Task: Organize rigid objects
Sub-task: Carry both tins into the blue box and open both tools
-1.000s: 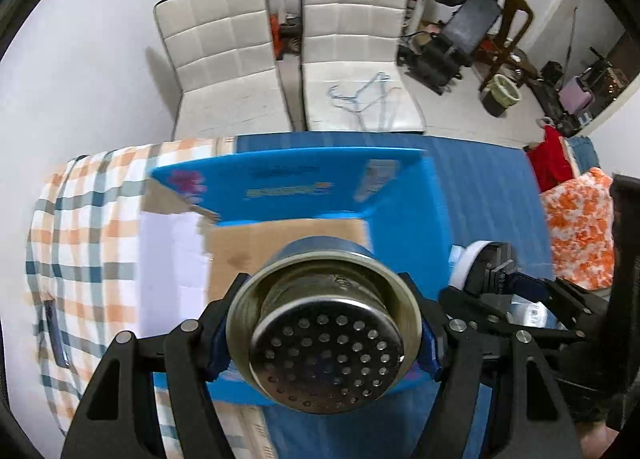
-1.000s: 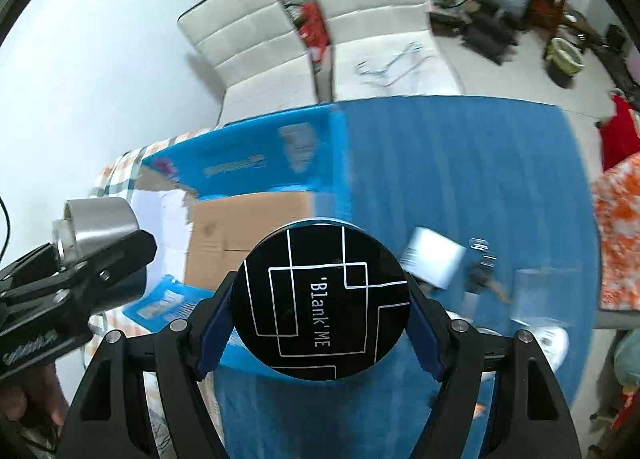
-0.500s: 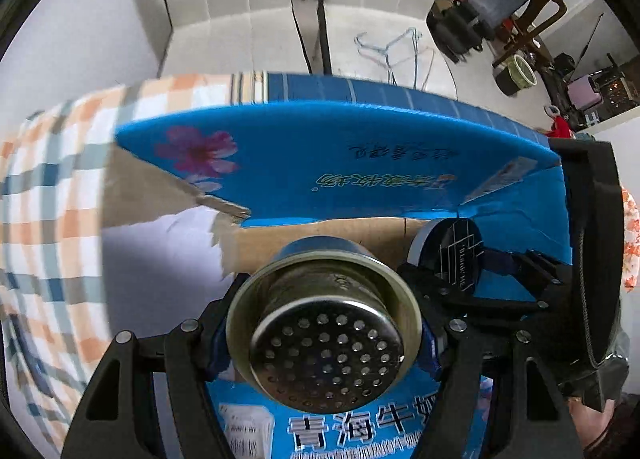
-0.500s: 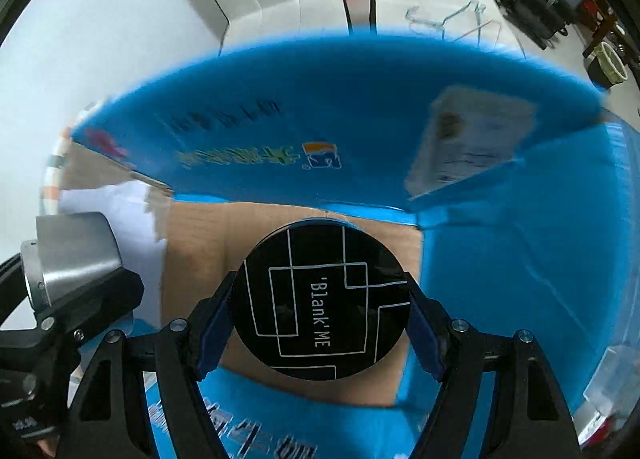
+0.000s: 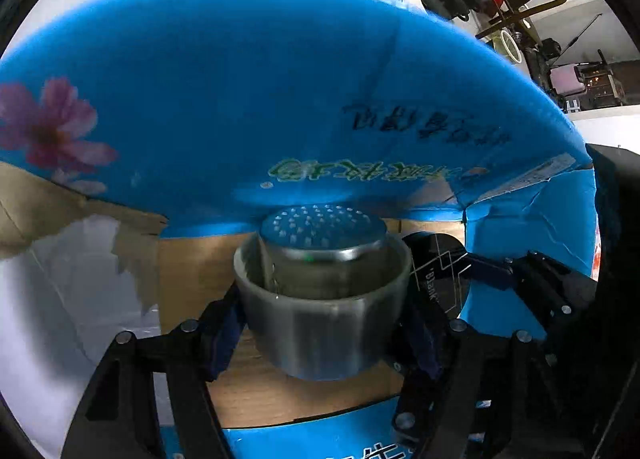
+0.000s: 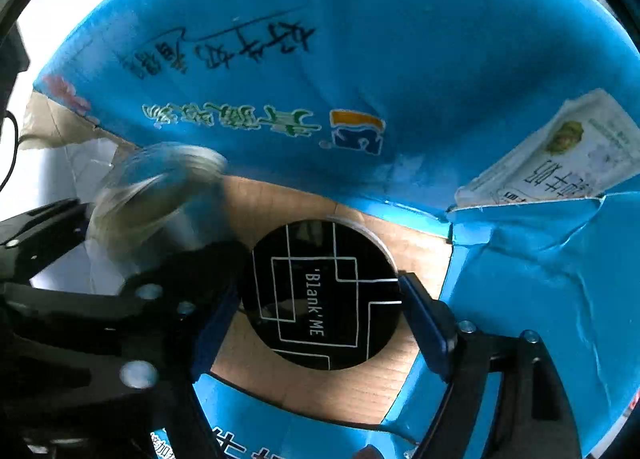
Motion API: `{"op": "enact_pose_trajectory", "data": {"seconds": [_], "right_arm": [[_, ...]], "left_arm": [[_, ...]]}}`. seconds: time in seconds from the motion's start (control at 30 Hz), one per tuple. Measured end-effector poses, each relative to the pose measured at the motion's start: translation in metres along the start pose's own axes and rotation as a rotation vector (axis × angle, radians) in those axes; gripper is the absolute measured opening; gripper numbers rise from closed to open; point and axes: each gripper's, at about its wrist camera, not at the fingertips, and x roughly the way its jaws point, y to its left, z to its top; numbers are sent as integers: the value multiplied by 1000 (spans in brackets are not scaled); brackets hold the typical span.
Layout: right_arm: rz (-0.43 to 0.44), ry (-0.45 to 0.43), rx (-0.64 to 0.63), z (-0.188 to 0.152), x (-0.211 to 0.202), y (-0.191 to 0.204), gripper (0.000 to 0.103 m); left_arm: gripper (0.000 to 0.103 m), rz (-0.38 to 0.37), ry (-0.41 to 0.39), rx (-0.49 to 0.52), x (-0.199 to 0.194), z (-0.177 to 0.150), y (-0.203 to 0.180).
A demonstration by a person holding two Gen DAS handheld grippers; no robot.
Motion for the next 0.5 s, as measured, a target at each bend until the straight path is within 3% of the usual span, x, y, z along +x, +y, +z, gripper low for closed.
{"op": "enact_pose_trajectory", "data": {"seconds": [0.33,0.4,0.5], "right_arm": [[1,20,17,-2,8,13,85],[10,22,32,-3,6,12,86],[16,18,58,-9,2,14,87]], "left_arm": [[70,29,20,-8,-22,-9,1],[91,64,17,-12,-32,-11,0],[99,109,-10,-7,-49,-21,-1]]}}
